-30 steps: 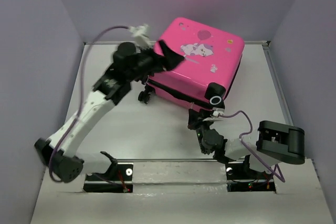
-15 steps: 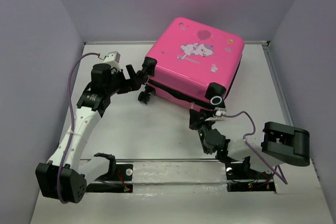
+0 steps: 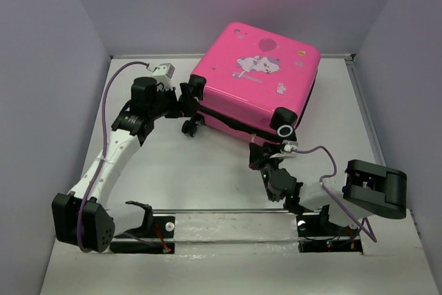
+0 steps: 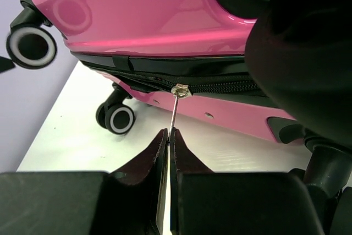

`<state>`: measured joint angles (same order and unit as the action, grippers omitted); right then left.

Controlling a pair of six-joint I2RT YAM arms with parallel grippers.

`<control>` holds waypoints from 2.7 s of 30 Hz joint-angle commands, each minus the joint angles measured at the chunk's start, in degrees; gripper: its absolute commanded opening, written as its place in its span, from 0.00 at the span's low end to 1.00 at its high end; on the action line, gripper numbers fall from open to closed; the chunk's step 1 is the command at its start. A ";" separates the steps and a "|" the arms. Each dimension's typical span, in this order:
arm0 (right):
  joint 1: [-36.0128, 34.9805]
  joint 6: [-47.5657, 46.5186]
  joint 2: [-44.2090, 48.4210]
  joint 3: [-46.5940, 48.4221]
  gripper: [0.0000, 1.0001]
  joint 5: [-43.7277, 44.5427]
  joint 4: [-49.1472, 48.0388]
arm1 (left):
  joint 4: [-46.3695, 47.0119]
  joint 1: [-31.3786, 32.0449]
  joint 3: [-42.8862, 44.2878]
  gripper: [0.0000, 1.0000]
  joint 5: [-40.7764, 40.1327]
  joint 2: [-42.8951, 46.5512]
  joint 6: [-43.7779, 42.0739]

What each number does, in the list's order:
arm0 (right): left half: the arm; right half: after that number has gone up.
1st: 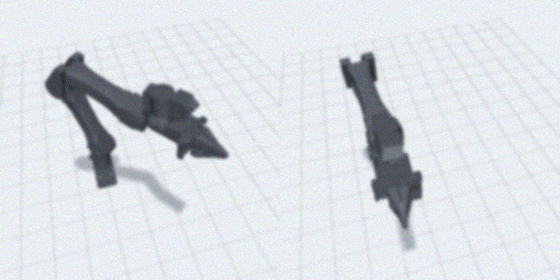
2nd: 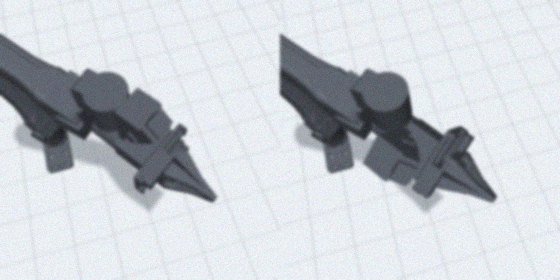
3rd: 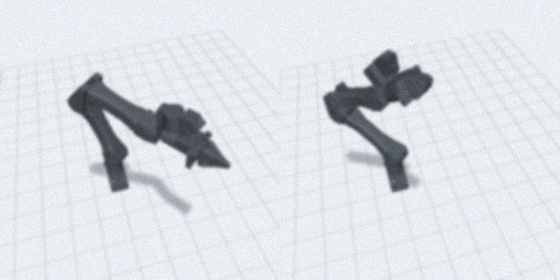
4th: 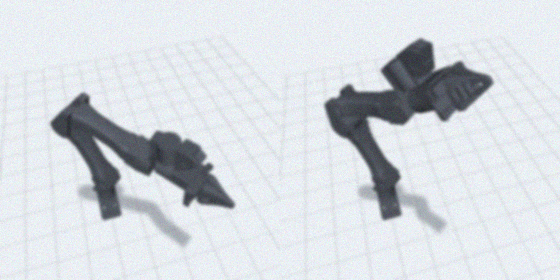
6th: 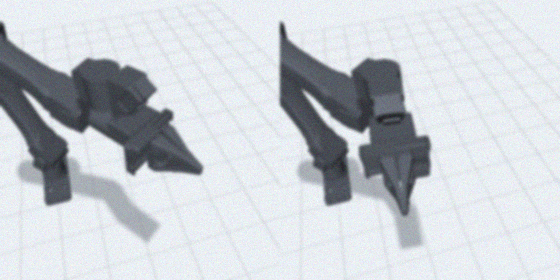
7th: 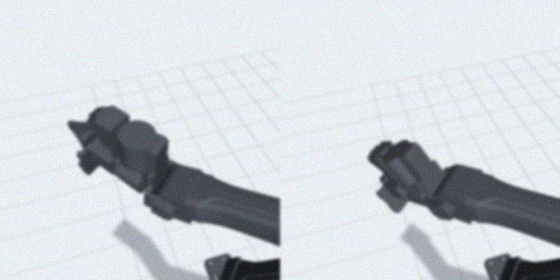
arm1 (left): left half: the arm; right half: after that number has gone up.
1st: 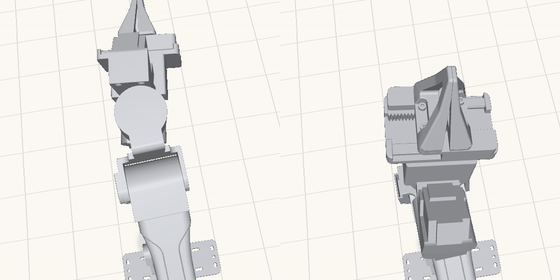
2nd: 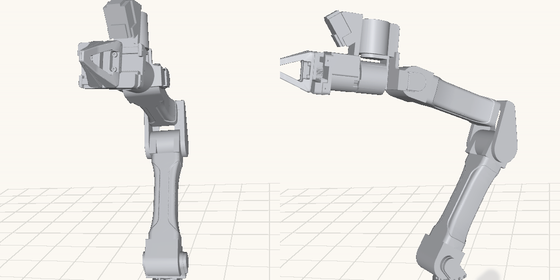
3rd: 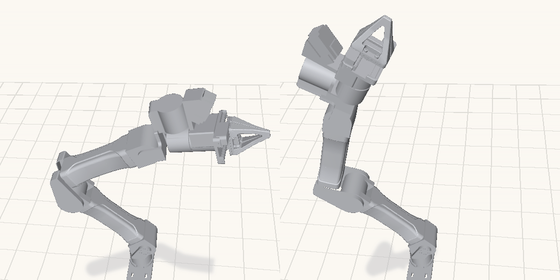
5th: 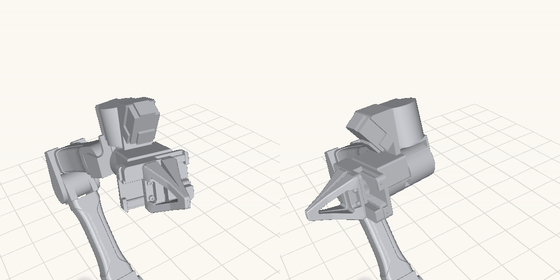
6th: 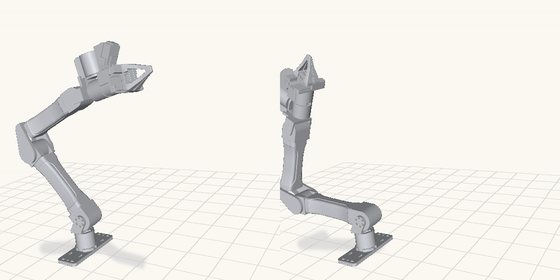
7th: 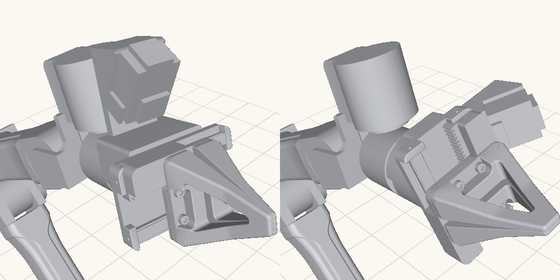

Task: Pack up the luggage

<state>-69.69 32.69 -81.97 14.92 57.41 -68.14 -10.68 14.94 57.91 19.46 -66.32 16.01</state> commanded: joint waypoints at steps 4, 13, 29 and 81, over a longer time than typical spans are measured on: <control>-0.27 4.23 -0.38 0.46 0.07 -8.89 2.13 | 2.77 0.44 3.52 0.98 -3.11 -4.51 -1.33; -0.27 4.05 -0.03 1.25 0.07 -9.15 4.06 | 3.38 0.44 6.16 0.71 -2.32 -8.91 -0.89; -0.27 -8.60 -7.57 21.45 0.07 -26.71 15.84 | 18.21 7.65 -1.12 0.06 15.33 -7.24 12.55; 39.28 -17.19 24.60 18.83 0.92 -62.44 60.25 | 36.41 23.28 -32.95 0.06 -0.92 19.65 31.62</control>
<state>-34.41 32.60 -53.98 27.44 13.08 3.05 19.99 34.46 27.31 13.32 -50.09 48.73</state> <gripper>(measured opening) 0.932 0.608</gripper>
